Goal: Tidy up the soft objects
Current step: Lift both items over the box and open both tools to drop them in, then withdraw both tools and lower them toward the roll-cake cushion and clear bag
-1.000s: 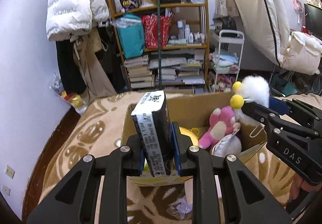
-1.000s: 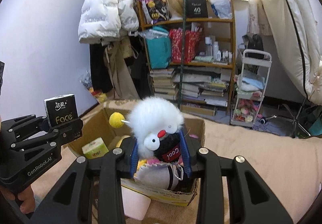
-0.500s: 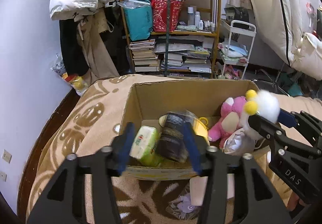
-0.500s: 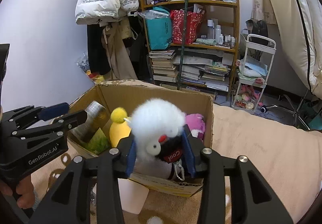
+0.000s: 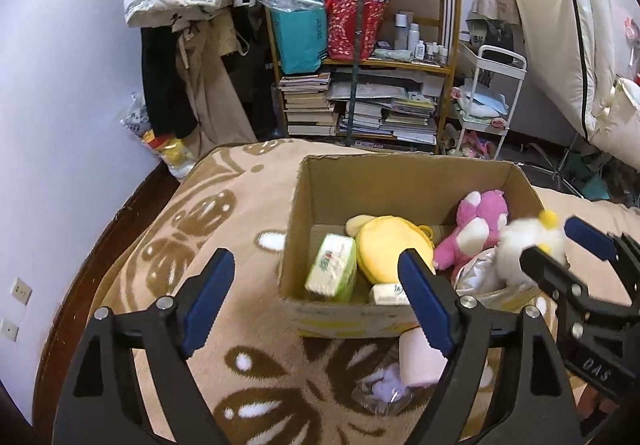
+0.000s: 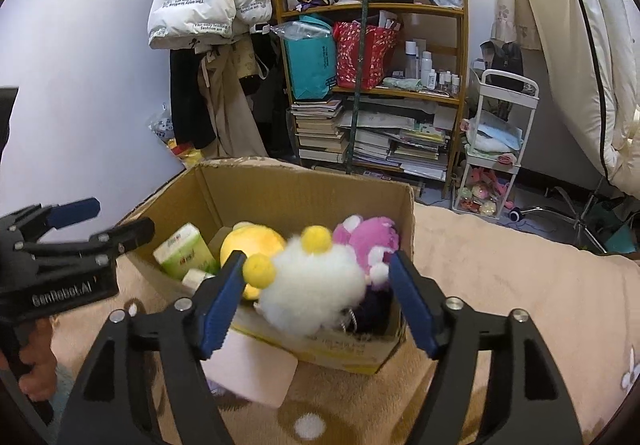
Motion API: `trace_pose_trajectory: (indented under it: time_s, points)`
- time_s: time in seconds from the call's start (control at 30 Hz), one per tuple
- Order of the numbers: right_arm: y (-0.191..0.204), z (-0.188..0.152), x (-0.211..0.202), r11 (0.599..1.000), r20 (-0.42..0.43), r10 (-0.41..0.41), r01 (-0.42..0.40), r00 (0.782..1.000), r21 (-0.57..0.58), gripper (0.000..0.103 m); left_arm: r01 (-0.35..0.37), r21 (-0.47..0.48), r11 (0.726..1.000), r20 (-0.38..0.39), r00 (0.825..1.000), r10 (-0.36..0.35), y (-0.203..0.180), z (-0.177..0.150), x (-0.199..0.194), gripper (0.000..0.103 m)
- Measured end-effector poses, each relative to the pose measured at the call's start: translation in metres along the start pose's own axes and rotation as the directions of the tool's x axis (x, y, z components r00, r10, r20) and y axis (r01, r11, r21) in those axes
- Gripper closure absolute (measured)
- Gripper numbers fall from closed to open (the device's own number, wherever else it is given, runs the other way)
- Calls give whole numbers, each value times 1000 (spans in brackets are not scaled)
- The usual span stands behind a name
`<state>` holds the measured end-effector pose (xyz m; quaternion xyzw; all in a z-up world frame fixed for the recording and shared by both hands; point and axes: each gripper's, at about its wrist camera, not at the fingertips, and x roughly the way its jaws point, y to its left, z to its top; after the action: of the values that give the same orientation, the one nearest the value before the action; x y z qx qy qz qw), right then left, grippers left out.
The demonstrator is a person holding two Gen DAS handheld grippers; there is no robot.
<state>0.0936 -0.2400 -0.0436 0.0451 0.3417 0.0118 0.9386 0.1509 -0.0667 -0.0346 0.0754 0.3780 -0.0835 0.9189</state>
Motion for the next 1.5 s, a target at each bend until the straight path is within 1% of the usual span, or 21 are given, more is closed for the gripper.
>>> trace_pose_trajectory:
  time_s: [0.07,0.17,0.37,0.63,0.83,1.03,1.5]
  points:
    - [2,-4,-5,1000,-5,-6,6,1000,1,14,9,-23,1000,-15,1000,-10,7,-3,-4,17]
    - [6,-8,-12,1000,-9,-6,6,1000,-2,11,-12,-36,999,-31,999,11,15,-6,-9,16]
    - [14,-16,-28,1000,-23,-9,9,1000,-11,10,-8,-47,999,-56,998,5,26,-19,-24,13]
    - [25,-28,-48,1000,-18,-11,11,1000,-26,9,12,-40,999,-71,997,-15,28,-35,-46,13]
    - [31,-36,-55,1000,-21,-4,3,1000,-17,8,8,-11,1000,-90,996,-9,26,-46,-61,12]
    - [40,-49,-57,999,-41,-6,5,999,-35,8,12,-2,1000,-124,992,-12,25,-55,-59,12]
    - [34,-55,-42,1000,-81,-9,7,997,-26,8,47,-6,999,-186,981,-47,22,-62,-38,12]
